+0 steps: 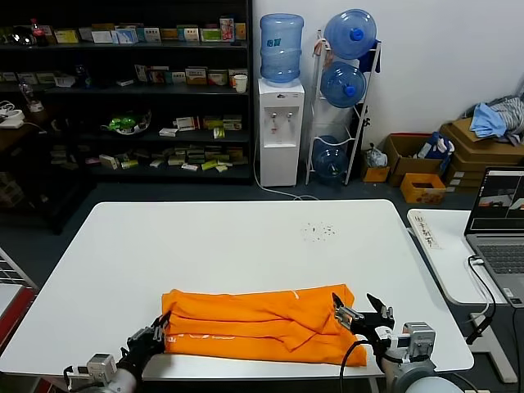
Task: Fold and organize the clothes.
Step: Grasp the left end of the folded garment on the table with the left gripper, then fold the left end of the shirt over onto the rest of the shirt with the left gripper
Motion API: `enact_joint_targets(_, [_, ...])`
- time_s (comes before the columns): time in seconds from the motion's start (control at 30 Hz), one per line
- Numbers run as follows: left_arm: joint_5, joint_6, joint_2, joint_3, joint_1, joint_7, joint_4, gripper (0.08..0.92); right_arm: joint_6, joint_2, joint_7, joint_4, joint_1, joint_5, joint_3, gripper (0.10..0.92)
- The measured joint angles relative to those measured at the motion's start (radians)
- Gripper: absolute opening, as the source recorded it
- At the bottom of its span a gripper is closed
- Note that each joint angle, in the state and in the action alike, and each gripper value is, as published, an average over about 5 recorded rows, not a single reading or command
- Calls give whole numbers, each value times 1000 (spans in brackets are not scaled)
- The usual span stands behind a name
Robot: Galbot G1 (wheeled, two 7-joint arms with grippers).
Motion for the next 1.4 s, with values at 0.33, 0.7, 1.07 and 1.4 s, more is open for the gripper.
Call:
enact_joint_targets(0.33, [98,58,57,-133,-40,33,21,128,2,9,3,-24,33,0,-23,823])
enact_joint_targets(0.7, [204,57,110,-382,-62,49,180,128,4,18,6,-52,66,-3,-45,823])
enact_joint_targets(1.07, [135,47,85,-475,31,34,115,128,3,30,10,-79,83,-13,-68,823])
enact_joint_targets(1.4, [-117,127,36,-313,31,-47,-82,128,1,41,13,-98,86,-14,-72,823])
